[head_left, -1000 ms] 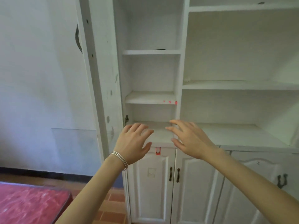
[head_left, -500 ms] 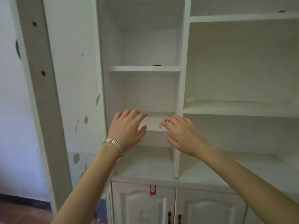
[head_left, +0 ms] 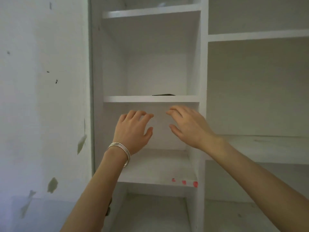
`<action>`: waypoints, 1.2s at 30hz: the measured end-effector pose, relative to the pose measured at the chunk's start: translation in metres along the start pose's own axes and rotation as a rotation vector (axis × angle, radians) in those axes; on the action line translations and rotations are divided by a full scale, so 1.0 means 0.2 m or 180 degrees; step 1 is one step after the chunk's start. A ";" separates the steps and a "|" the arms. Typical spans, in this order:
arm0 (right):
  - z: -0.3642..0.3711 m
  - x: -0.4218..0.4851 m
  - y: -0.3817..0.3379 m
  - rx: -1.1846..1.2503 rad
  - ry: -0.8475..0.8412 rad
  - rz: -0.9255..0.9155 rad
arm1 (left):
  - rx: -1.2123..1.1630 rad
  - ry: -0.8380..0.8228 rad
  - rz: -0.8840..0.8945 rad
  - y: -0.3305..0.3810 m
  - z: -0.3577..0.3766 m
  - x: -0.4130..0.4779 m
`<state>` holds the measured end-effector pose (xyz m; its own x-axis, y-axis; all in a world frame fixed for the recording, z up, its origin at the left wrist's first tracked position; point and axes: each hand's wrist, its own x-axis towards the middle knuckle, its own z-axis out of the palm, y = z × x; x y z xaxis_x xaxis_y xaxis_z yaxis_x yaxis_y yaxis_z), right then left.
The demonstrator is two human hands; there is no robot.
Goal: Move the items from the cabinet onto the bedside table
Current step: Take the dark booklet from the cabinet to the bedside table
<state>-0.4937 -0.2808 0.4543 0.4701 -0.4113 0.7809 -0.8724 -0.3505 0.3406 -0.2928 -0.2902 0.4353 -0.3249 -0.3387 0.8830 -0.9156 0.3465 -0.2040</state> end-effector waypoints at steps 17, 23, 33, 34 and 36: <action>0.12 0.50 0.28 0.0201 -0.0438 0.0246 | 0.0284 -0.0033 0.0012 -0.09 0.16 0.17; 0.09 0.48 0.31 0.0329 0.0219 -0.0075 | 0.0273 -0.0007 -0.0098 -0.10 0.12 0.14; -0.16 0.32 0.25 0.0892 0.1104 -0.0111 | 0.0318 0.0024 -0.0143 -0.15 -0.05 0.01; -0.18 0.30 0.24 0.0922 0.1154 -0.0121 | 0.0300 0.0004 -0.0130 -0.14 -0.07 0.00; -0.21 0.25 0.22 0.0990 0.1249 -0.0187 | 0.0288 -0.0069 -0.0094 -0.12 -0.10 -0.04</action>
<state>-0.5155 -0.2808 0.5302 0.3794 -0.0569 0.9235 -0.7369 -0.6222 0.2644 -0.2642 -0.2783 0.4421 -0.3016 -0.3668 0.8800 -0.9422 0.2559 -0.2162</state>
